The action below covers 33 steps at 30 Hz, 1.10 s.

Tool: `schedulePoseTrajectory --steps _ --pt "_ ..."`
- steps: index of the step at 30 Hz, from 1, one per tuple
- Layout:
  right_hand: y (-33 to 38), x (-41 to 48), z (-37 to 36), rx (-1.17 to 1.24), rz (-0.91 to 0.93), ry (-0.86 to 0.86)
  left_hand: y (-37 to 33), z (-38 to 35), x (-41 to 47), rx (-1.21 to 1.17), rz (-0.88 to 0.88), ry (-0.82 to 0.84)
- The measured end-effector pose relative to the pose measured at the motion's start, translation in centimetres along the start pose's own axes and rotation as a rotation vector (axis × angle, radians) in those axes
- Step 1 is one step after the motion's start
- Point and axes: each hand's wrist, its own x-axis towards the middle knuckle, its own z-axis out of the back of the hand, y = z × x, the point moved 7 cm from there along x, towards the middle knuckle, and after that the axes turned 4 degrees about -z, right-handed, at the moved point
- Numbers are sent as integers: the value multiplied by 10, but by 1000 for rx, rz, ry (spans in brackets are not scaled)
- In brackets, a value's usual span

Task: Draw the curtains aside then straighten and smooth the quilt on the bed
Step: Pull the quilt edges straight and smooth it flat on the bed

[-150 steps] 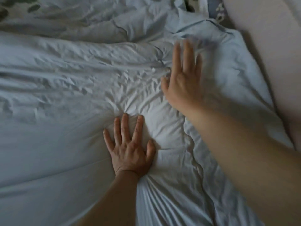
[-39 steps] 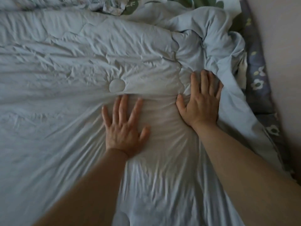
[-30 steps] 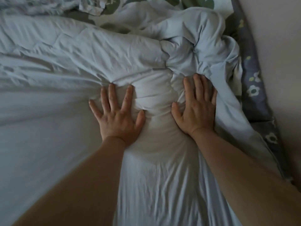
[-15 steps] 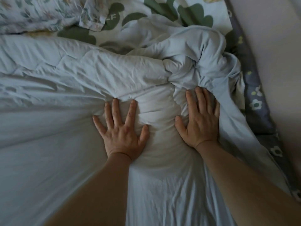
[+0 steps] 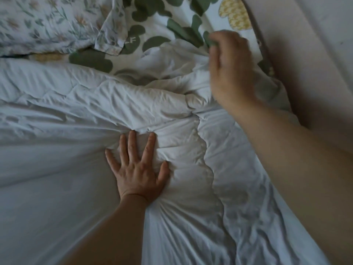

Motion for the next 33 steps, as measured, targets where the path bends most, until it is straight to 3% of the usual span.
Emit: schedulePoseTrajectory --steps 4,7,9,11,13,16,18,21,24,31,33 --pt "-2 3 -82 -181 -138 660 0 0 1 -2 0 3" --pt "-29 -23 -107 -269 -404 900 0 0 2 -7 5 11" --pt "-41 -28 -108 -314 -500 884 0 0 2 -10 1 17" --pt "-41 -29 -109 -297 -449 816 0 0 2 -9 -3 23" --pt "-39 -12 -92 -226 -379 601 1 1 2 -10 -2 24" --pt "-66 46 -42 -86 -519 191 0 3 2 -13 -11 21" --pt "-81 85 -24 -57 -558 54 -1 3 2 -19 -22 21" --pt "-93 106 -42 -170 -609 104 -2 4 3 -39 -25 22" --pt "-92 88 -74 -138 -668 91 -1 3 5 -41 -25 36" --pt "1 -38 -109 -286 -51 340 1 2 5 -37 -22 51" --pt "-16 -58 -107 -406 64 397 1 1 5 -30 -24 47"
